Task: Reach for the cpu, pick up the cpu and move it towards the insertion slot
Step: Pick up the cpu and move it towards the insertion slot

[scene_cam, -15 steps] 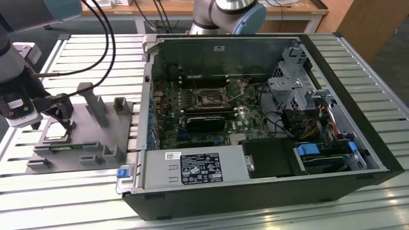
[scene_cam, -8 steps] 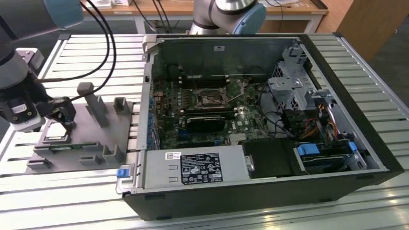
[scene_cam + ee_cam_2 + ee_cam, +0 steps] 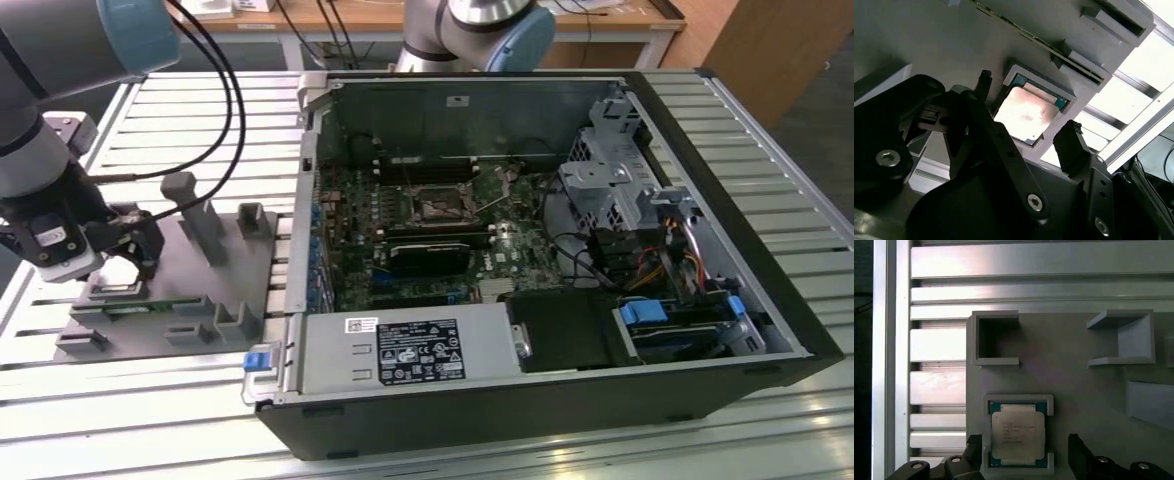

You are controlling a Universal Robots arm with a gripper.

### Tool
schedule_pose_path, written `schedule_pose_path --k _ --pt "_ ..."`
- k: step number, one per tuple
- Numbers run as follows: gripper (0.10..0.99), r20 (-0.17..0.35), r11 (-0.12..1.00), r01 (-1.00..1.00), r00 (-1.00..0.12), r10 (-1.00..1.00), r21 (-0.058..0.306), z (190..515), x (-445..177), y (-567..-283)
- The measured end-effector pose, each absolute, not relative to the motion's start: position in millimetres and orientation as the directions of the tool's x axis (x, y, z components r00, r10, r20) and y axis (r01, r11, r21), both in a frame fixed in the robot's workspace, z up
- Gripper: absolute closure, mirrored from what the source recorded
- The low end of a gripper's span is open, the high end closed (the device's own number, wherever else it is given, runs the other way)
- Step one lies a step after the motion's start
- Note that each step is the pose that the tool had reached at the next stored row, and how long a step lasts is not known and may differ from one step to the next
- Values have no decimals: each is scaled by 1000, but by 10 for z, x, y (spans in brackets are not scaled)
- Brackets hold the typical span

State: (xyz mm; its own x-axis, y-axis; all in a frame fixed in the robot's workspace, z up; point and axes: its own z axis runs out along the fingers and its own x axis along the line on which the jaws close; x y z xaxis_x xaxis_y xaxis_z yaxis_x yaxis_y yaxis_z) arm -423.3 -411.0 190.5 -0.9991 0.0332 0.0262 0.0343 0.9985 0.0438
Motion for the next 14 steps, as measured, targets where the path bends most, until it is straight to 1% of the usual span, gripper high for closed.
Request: schedule_pose_path --k 12,14 --pt "310 26 998 34 -999 33 45 1785 -4235 -4053" --pt "325 26 998 34 -999 33 45 1784 -4235 -4052"
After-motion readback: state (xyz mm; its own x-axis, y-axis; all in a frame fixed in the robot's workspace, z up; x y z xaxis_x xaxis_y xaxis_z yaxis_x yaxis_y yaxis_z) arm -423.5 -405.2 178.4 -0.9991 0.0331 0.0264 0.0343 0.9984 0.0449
